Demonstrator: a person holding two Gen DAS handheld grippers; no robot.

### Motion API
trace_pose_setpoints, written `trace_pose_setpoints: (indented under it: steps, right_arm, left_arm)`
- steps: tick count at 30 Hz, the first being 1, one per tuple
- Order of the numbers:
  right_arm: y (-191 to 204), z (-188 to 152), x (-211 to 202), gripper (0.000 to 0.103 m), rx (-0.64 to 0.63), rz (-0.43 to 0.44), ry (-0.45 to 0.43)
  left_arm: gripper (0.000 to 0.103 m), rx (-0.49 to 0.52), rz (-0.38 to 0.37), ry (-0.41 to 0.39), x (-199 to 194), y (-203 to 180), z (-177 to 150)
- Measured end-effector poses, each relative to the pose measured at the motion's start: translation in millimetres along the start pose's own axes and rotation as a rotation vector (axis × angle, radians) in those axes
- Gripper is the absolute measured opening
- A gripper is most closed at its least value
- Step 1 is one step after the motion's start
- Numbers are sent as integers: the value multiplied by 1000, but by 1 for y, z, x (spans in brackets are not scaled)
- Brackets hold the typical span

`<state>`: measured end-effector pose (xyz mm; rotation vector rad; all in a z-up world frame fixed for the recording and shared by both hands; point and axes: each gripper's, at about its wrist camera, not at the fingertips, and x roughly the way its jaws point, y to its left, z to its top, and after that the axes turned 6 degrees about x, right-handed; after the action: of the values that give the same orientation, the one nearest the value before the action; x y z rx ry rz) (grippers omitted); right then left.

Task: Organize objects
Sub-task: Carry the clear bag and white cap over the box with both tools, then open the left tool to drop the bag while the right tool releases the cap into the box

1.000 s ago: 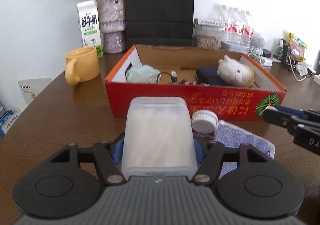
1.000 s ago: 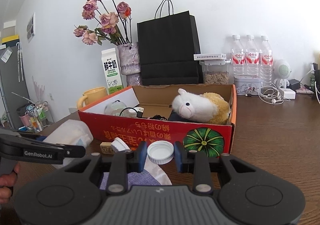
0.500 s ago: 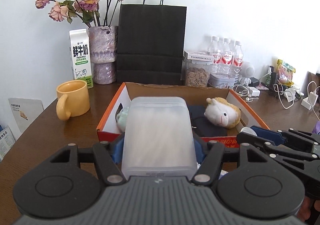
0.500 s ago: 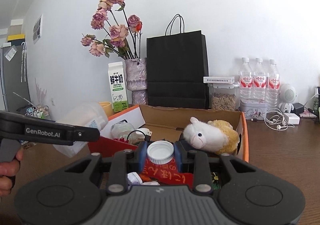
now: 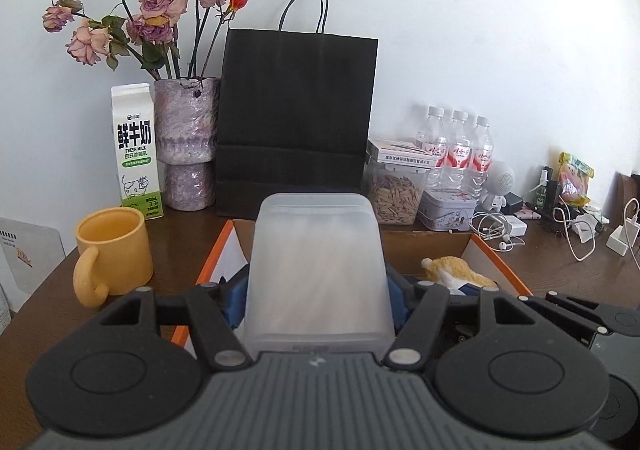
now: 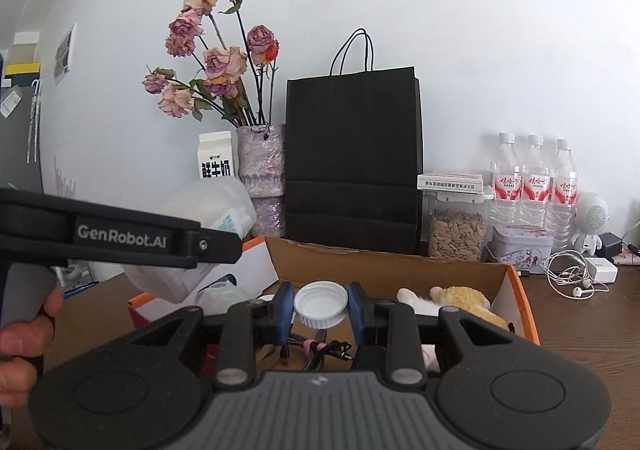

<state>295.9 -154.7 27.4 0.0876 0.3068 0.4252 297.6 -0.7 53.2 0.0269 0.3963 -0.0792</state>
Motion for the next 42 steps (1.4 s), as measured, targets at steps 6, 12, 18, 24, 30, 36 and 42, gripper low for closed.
trace_pose_setpoints:
  steps: [6, 12, 18, 24, 30, 36, 42]
  right_arm:
    - [-4, -6, 22, 28, -29, -30, -31]
    - [-6, -11, 26, 28, -45, -28, -49]
    - [-2, -14, 26, 28, -73, -36, -38]
    - [-2, -18, 24, 92, -70, -56, -50]
    - [-3, -17, 21, 103, -69, -77, -84]
    - [-3, -17, 21, 103, -65, -79, -83]
    - [-3, -18, 21, 103, -68, -83, -83]
  left_arm:
    - [66, 2, 2, 16, 31, 8, 2]
    - [66, 55, 11, 7, 42, 9, -4]
    - [67, 61, 13, 14, 46, 8, -11]
    - [103, 41, 71, -49, 42, 9, -12]
    - [103, 25, 53, -49, 41, 11, -12]
    - [103, 19, 53, -52, 40, 12, -13]
    - [103, 11, 60, -63, 37, 13, -12]
